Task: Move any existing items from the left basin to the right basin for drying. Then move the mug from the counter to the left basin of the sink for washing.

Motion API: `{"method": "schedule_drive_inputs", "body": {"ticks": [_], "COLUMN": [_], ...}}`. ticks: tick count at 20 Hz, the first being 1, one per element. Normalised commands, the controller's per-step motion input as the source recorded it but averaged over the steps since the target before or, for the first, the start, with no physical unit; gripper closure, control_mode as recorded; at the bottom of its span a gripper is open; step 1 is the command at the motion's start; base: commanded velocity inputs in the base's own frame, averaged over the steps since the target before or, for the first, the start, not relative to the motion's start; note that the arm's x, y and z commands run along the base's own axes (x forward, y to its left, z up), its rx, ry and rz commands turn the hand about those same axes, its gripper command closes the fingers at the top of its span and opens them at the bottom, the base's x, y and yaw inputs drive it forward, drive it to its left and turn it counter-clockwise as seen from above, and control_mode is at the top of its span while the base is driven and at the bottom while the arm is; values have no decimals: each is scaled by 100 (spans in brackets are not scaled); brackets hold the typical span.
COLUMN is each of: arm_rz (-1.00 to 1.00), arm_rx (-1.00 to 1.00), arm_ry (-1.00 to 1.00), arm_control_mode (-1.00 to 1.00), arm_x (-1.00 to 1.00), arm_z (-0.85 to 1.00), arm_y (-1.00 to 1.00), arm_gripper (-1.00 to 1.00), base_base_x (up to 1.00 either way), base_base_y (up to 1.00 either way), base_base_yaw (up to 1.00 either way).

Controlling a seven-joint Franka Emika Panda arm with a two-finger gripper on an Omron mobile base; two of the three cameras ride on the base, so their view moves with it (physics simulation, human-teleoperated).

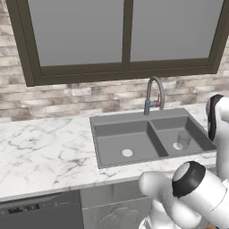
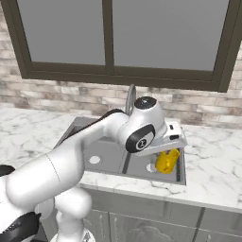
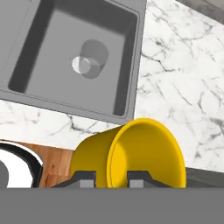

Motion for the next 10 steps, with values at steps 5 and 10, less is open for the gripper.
{"method": "schedule_drive_inputs", "body": {"ticks": [5,10], "arm_rz": [13,15], "arm_rx": [-4,-1], "arm_ry": [0,0], "arm_control_mode": [-100,-100], "arm_x": [-4,6], "arm_z": [23,21], "arm_y": [100,100], "arm_gripper": [100,100], "base_base_x": [0,0], "base_base_y": [0,0], "base_base_yaw": [0,0]}}
